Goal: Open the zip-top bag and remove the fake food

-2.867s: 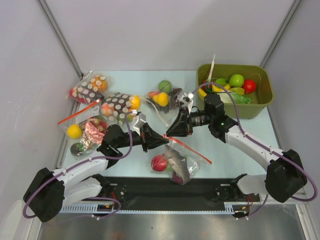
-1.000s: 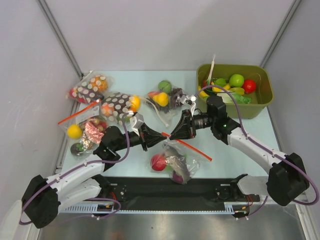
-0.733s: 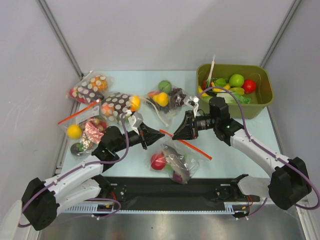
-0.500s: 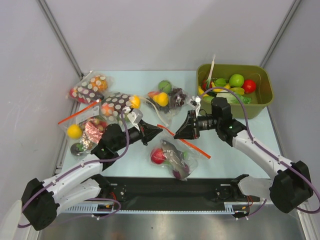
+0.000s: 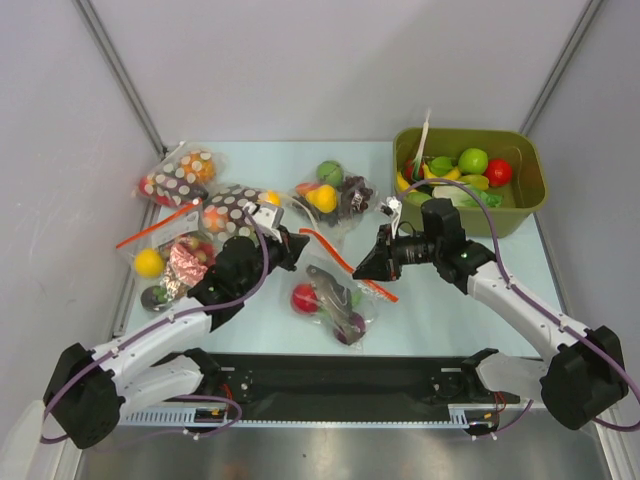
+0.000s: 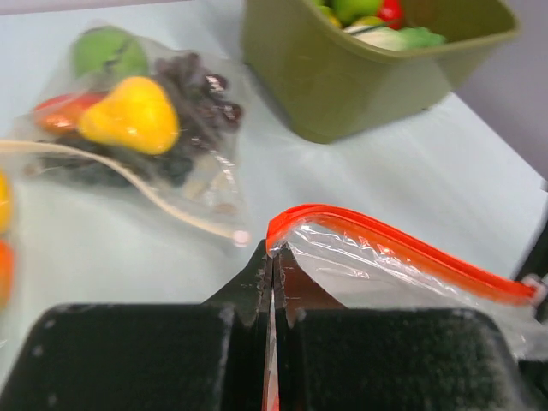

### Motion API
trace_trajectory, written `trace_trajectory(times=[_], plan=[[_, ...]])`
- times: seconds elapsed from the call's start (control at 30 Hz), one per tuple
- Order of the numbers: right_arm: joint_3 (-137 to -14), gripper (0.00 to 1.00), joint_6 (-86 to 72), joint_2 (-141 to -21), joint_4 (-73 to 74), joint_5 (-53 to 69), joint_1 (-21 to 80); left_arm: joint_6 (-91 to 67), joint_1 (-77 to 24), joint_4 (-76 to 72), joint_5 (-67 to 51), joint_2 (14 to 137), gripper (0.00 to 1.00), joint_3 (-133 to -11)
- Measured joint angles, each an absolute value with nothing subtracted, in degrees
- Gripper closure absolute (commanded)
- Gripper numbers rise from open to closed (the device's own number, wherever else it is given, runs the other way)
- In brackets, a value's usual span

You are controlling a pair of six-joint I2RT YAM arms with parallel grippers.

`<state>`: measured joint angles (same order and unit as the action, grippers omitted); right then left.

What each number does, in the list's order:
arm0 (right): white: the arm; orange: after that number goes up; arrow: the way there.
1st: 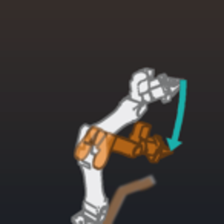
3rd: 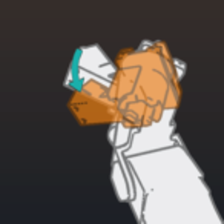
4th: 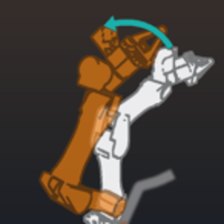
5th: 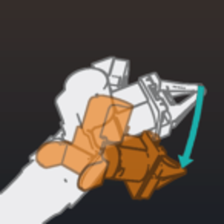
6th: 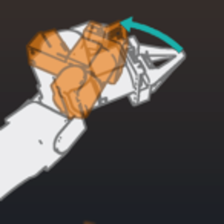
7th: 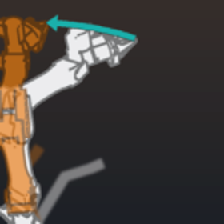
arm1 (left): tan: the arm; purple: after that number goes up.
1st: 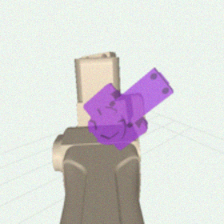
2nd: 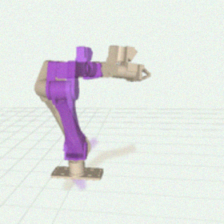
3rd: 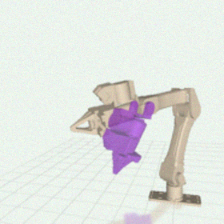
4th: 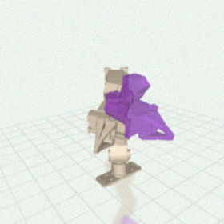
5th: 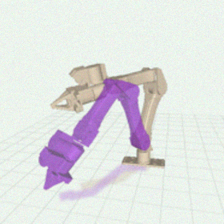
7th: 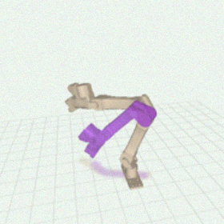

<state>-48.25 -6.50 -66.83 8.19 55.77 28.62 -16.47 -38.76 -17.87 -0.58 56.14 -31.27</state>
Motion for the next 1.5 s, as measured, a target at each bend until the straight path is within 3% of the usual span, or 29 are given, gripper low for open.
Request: trace_trajectory(times=[0.43, 0.9, 1.0, 1.03, 1.13, 1.23, 1.5], plan=[[-48.1, 1.00, -5.5, -62.7, 13.5, 49.1, 28.9, -16.8, -37.7, -15.2, 17.1, 60.2, 1.00, -34.2], [-45.4, 1.00, -6.7, -59.5, 14.7, 40.0, 34.3, -18.9, -34.8, -15.6, 17.8, 65.2, 1.00, -36.9], [-45.1, 0.84, -7.1, -59.1, 15.6, 39.5, 34.7, -17.4, -33.8, -19.5, 12.8, 65.5, 1.00, -35.6], [-45.1, 0.72, -7.1, -58.9, 16.2, 39.5, 34.9, -16.6, -33.4, -21.8, 10.7, 65.5, 1.00, -34.6], [-45.3, 0.59, -7.0, -58.3, 18.2, 39.2, 35.0, -14.2, -32.3, -27.9, 2.0, 65.5, 1.00, -31.4], [-46.4, 0.51, -6.3, -58.2, 20.4, 38.3, 35.0, -12.9, -32.1, -32.5, -6.9, 66.0, 1.00, -29.1], [-50.1, 0.49, -5.9, -58.1, 20.9, 36.0, 33.3, -12.5, -32.1, -38.1, -23.5, 68.9, 1.00, -28.8]])
